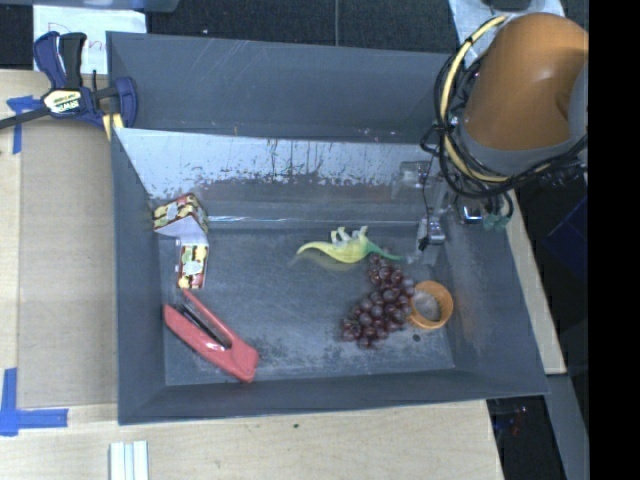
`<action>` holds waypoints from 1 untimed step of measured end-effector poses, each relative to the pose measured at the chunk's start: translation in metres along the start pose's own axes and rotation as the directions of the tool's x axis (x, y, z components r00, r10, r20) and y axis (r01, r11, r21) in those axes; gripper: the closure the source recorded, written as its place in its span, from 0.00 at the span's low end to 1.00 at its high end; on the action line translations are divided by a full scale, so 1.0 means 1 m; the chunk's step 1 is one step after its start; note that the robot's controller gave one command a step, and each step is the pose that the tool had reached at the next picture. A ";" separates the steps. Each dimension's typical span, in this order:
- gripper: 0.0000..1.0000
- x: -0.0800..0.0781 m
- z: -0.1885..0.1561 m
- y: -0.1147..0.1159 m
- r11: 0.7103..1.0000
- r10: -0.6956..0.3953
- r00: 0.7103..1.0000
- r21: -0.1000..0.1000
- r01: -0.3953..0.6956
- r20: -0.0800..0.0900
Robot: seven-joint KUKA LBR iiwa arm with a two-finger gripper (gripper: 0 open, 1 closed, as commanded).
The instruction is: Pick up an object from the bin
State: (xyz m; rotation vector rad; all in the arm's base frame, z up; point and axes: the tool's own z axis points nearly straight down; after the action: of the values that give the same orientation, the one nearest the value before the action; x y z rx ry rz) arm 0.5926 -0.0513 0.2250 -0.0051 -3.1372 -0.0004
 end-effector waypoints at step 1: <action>0.00 -0.001 -0.005 0.000 1.000 -0.001 1.000 0.001 0.001 0.009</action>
Offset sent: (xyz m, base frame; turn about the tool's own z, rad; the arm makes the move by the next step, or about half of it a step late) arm -0.0515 -0.0197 -0.1550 -0.4490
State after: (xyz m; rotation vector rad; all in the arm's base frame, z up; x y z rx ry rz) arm 0.5940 -0.0511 0.2302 -0.0031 -3.1459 0.0007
